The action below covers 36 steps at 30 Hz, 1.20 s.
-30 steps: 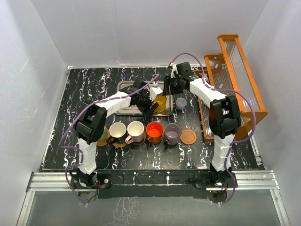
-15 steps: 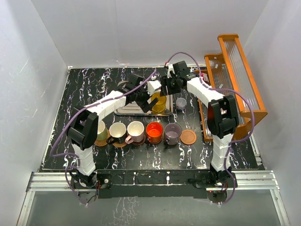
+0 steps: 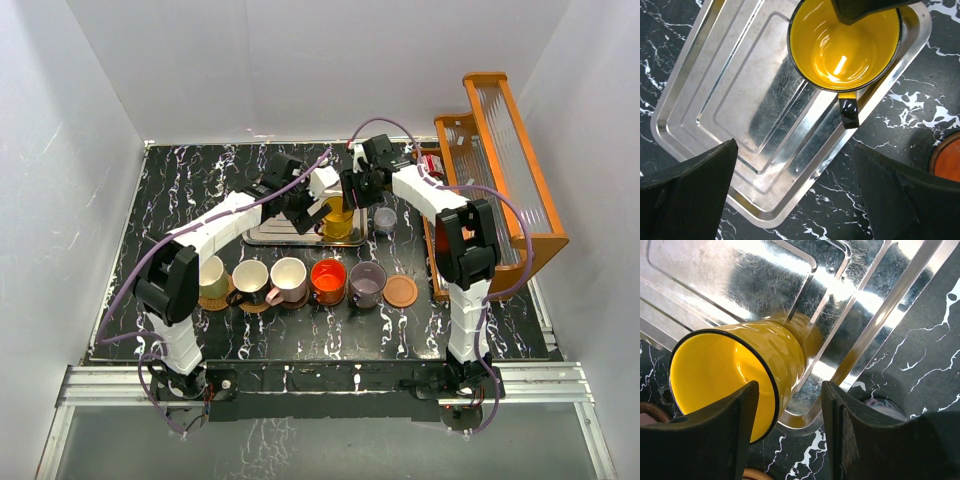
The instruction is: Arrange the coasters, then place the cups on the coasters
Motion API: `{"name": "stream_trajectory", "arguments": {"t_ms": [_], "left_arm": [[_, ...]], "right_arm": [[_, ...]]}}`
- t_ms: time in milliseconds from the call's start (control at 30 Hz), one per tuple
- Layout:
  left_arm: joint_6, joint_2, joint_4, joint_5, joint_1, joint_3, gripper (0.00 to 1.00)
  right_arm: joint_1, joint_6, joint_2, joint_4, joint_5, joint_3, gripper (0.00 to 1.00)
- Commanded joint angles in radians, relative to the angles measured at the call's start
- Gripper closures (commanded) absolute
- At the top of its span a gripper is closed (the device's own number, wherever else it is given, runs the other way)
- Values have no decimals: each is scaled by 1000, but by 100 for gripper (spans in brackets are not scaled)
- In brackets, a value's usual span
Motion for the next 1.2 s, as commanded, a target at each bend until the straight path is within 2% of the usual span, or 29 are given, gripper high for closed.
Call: {"name": "stream_trajectory", "arguments": {"t_ms": [0,167,533,900,1167], "left_arm": [[-6,-52,-58,-81,-2,36,1],[0,-67,-47,-62,-2,7,1],[-2,-84,-37,-57,-2,-6,1],[-3,-104,-46,-52,-2,-2,1],[-12,-123,-53,-61,-1,-2,1]], "right_arm": [[12,-24,2,16,16,65,51],[15,-27,12,7,23,84,58],[16,-31,31,-10,36,125,79],[5,-68,32,-109,44,273,99],[-79,-89,-93,-185,-7,325,100]]}}
